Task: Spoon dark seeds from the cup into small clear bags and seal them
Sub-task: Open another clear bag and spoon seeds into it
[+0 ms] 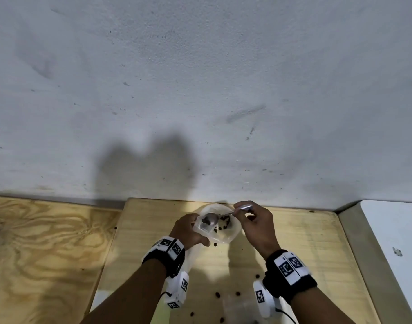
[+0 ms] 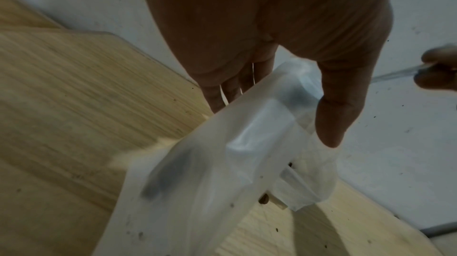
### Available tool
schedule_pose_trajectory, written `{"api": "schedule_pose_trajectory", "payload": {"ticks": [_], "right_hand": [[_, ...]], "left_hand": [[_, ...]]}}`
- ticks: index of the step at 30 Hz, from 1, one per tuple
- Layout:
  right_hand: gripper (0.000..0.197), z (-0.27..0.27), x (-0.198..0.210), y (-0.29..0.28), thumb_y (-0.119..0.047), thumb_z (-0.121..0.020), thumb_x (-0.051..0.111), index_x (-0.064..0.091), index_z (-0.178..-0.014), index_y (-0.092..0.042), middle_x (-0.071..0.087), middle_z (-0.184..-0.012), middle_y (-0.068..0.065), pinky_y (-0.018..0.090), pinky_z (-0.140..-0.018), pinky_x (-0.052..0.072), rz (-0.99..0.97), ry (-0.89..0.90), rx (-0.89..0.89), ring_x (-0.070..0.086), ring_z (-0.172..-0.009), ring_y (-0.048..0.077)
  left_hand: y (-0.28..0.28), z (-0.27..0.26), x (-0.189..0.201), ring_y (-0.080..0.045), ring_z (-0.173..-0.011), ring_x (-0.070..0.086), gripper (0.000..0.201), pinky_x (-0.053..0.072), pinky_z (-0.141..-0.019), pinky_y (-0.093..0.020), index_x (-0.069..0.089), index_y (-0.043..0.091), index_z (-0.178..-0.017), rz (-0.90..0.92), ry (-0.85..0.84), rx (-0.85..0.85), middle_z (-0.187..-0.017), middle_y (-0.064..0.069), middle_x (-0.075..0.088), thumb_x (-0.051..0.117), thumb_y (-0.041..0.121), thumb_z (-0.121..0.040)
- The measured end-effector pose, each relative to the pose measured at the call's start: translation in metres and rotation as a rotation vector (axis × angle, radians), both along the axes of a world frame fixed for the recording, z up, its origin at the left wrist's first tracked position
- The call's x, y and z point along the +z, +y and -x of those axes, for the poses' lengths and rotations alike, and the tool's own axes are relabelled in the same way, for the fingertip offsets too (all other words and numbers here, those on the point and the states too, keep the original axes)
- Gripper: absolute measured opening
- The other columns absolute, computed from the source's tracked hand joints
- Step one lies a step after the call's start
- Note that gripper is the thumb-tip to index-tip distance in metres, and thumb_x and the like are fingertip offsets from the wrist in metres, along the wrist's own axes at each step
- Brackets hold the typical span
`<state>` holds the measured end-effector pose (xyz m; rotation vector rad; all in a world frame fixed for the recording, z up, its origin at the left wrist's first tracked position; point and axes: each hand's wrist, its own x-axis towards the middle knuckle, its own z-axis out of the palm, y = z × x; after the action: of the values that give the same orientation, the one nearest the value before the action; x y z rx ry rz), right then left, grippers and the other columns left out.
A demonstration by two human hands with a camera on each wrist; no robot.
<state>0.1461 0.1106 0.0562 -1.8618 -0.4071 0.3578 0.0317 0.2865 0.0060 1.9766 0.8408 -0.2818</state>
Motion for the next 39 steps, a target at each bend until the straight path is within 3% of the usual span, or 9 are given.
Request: {"api": "schedule_pose_trajectory", "payload": {"ticks": [5, 12, 18, 23, 28, 30, 33, 36, 39], "right_hand": [[0.017, -0.003, 0.025, 0.006, -0.009, -0.089, 0.072, 0.076, -0.093, -0.025, 0.075, -0.088, -0.008, 0.010, -0.055, 0.039, 0.073, -0.109, 0.242, 0.056, -0.052, -0.002], [0.016, -0.023, 0.010, -0.017, -0.008, -0.093, 0.063, 0.073, -0.086, -0.019, 0.073, -0.091, -0.011, 0.017, -0.070, 0.045, -0.044, 0.013, -0.199, 0.065, -0.091, 0.009], [0.025, -0.021, -0.040, -0.023, -0.003, -0.087, 0.064, 0.071, -0.078, -0.025, 0.075, -0.087, -0.007, 0.029, -0.078, 0.051, 0.271, 0.059, -0.097, 0.071, -0.089, 0.019], [0.005, -0.022, -0.054, -0.016, -0.022, -0.085, 0.072, 0.073, -0.089, -0.026, 0.075, -0.092, 0.000, 0.029, -0.072, 0.049, 0.499, 0.037, -0.026, 0.070, -0.092, 0.024], [0.038, -0.017, -0.016, -0.029, -0.038, -0.083, 0.073, 0.064, -0.119, -0.027, 0.054, -0.122, 0.003, 0.028, -0.074, 0.040, 0.747, -0.034, -0.080, 0.066, -0.099, 0.027], [0.027, -0.006, 0.009, -0.026, -0.030, -0.086, 0.071, 0.065, -0.113, -0.031, 0.058, -0.110, -0.001, 0.028, -0.072, 0.040, 0.591, -0.130, -0.098, 0.065, -0.092, 0.023], [0.020, 0.012, 0.047, -0.007, -0.012, -0.094, 0.060, 0.072, -0.099, -0.027, 0.064, -0.069, -0.006, 0.021, -0.063, 0.043, 0.248, 0.105, 0.216, 0.061, -0.064, 0.011], [0.030, 0.030, 0.077, 0.016, -0.002, -0.090, 0.045, 0.075, -0.096, -0.008, 0.059, -0.057, 0.001, 0.013, -0.046, 0.033, 0.277, 0.306, 0.494, 0.047, -0.051, 0.008], [0.025, 0.031, 0.091, 0.024, 0.004, -0.075, 0.047, 0.071, -0.067, 0.001, 0.066, -0.058, -0.004, 0.011, -0.044, 0.032, 0.327, 0.275, 0.504, 0.048, -0.050, 0.007]], "left_hand": [[-0.001, 0.001, 0.000, -0.013, -0.104, 0.057, 0.084, 0.043, -0.079, -0.020, 0.058, 0.022, -0.125, 0.054, -0.004, 0.037, -0.118, 0.007, 0.060, 0.092, 0.027, -0.049], [0.000, 0.003, 0.003, -0.011, -0.098, 0.061, 0.079, 0.042, -0.067, -0.013, 0.061, 0.022, -0.120, 0.120, -0.042, 0.067, -0.112, 0.007, 0.064, 0.093, 0.021, -0.048], [-0.001, 0.011, 0.007, -0.014, -0.102, 0.058, 0.085, 0.045, -0.076, -0.018, 0.055, 0.019, -0.125, 0.097, -0.080, 0.077, -0.117, 0.006, 0.057, 0.093, 0.019, -0.050], [0.003, 0.024, 0.014, -0.015, -0.107, 0.057, 0.091, 0.046, -0.084, -0.024, 0.052, 0.020, -0.131, 0.031, -0.121, 0.089, -0.123, 0.005, 0.054, 0.094, 0.026, -0.051], [0.008, 0.038, 0.027, -0.013, -0.103, 0.058, 0.087, 0.045, -0.083, -0.022, 0.054, 0.026, -0.130, 0.016, -0.217, 0.101, -0.116, 0.010, 0.057, 0.093, 0.024, -0.052], [0.009, 0.040, 0.035, -0.012, -0.104, 0.057, 0.087, 0.043, -0.082, -0.021, 0.054, 0.026, -0.129, 0.005, -0.257, 0.069, -0.117, 0.009, 0.057, 0.094, 0.025, -0.052], [0.005, 0.038, 0.052, -0.008, -0.103, 0.054, 0.086, 0.042, -0.081, -0.019, 0.054, 0.027, -0.129, 0.005, -0.295, -0.044, -0.115, 0.011, 0.055, 0.093, 0.026, -0.053], [-0.001, 0.032, 0.065, -0.008, -0.102, 0.057, 0.078, 0.043, -0.079, -0.012, 0.057, 0.033, -0.119, 0.022, -0.376, -0.132, -0.114, 0.012, 0.059, 0.094, 0.024, -0.051], [-0.002, 0.030, 0.074, -0.005, -0.101, 0.058, 0.075, 0.046, -0.081, -0.015, 0.054, 0.044, -0.111, 0.051, -0.419, -0.146, -0.115, 0.011, 0.059, 0.095, 0.027, -0.050]]}}
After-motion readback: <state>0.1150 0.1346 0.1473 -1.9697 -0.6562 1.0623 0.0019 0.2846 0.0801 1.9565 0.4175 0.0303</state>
